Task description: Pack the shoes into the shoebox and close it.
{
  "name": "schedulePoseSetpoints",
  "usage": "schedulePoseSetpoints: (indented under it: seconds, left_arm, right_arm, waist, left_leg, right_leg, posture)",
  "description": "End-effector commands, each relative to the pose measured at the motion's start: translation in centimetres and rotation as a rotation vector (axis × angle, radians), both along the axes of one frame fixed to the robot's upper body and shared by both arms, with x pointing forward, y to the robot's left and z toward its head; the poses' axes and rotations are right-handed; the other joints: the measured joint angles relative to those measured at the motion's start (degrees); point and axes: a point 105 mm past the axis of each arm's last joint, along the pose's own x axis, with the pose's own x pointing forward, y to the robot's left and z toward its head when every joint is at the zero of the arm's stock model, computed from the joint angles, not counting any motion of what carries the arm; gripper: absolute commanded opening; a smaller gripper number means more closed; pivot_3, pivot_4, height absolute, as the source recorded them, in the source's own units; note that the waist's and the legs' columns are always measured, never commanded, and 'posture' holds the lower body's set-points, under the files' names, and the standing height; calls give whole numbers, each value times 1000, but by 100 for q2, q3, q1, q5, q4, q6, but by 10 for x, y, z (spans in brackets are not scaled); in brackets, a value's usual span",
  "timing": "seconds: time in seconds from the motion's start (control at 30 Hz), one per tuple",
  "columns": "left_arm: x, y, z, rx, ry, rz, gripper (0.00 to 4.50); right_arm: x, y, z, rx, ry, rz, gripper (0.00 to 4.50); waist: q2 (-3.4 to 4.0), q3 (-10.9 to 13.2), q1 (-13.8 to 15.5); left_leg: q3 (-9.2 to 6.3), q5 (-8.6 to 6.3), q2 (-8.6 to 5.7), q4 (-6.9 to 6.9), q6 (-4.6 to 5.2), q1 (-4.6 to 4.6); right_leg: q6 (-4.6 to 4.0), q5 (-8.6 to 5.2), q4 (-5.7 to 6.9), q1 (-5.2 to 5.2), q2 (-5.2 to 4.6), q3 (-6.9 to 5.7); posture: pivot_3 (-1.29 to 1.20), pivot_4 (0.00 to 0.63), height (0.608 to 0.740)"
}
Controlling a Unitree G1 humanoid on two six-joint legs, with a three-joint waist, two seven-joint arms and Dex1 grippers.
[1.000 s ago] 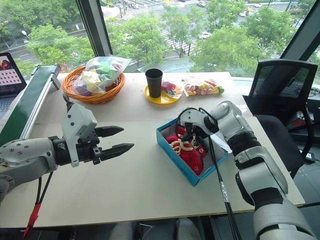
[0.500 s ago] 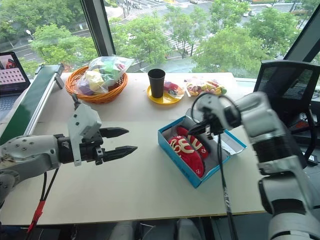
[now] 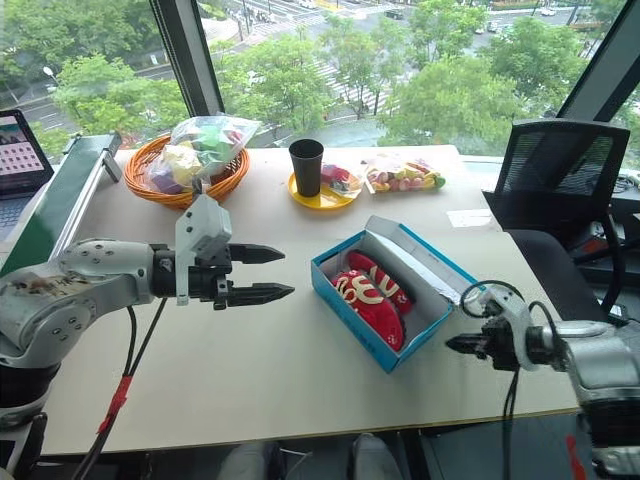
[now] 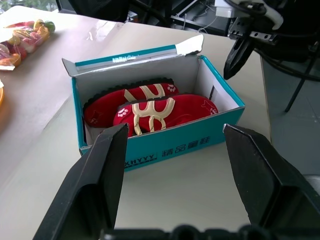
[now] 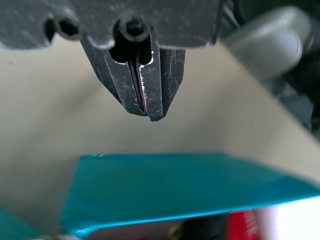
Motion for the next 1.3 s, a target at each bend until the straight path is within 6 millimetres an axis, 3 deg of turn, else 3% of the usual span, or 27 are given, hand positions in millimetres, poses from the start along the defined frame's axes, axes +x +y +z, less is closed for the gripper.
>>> schedulePoseSetpoints:
  seconds: [0.03,0.4,0.57,0.77,0.9,1.0,1.13,1.3]
  left_arm:
    - [-2,2,10,6,-44,8,3225]
    - [-6,7,6,5,-42,34,3225]
    - [-7,6,4,5,-43,38,3225]
    - [-8,5,3,9,-44,34,3225]
    - [-9,5,2,6,-45,37,3225]
    - [-8,6,1,1,-44,47,3225]
    - [-8,6,2,-1,-47,57,3225]
    - [-10,6,4,-5,-56,74,3225]
  right_arm:
    - [6,-12,44,22,-162,7,18]
    - [-9,3,111,38,-377,266,18]
    - [-32,32,136,56,-463,423,18]
    - [-54,76,130,-24,-416,595,18]
    - [-59,94,117,-113,-348,687,18]
    - [-52,106,110,-182,-317,720,18]
    - [-37,137,92,-391,-267,803,18]
    - [-25,158,64,-646,-220,899,18]
  waist:
    - [0,0,14]
    - [6,4,91]
    - [7,4,155]
    - [7,4,153]
    - [8,4,160]
    - [7,4,163]
    - [8,4,139]
    - [7,4,151]
  left_leg:
    - [0,0,-2,-2,0,-1]
    - [-1,-1,-7,-8,-1,-26]
    - [0,-3,-6,-9,2,-26]
    - [-5,-5,-7,-9,5,-27]
    - [-5,-9,-7,-9,13,-27]
    - [-5,-13,-8,-9,19,-29]
    - [-6,-13,-8,-8,20,-30]
    - [-7,-14,-9,-8,21,-40]
  right_leg:
    - [3,-1,-3,0,-1,2]
    - [12,-7,-33,-7,0,8]
    - [12,-7,-32,-6,0,5]
    - [12,-6,-31,-6,-1,4]
    - [12,-7,-31,-8,-1,5]
    - [12,-7,-33,-8,-2,3]
    - [12,-7,-32,-13,0,7]
    - [12,-7,-33,-21,-1,6]
  posture:
    - [0,150,737]
    - [0,150,737]
    - [0,150,737]
    - [0,150,737]
    - [0,150,737]
    - [0,150,737]
    - [0,150,737]
    - [0,150,737]
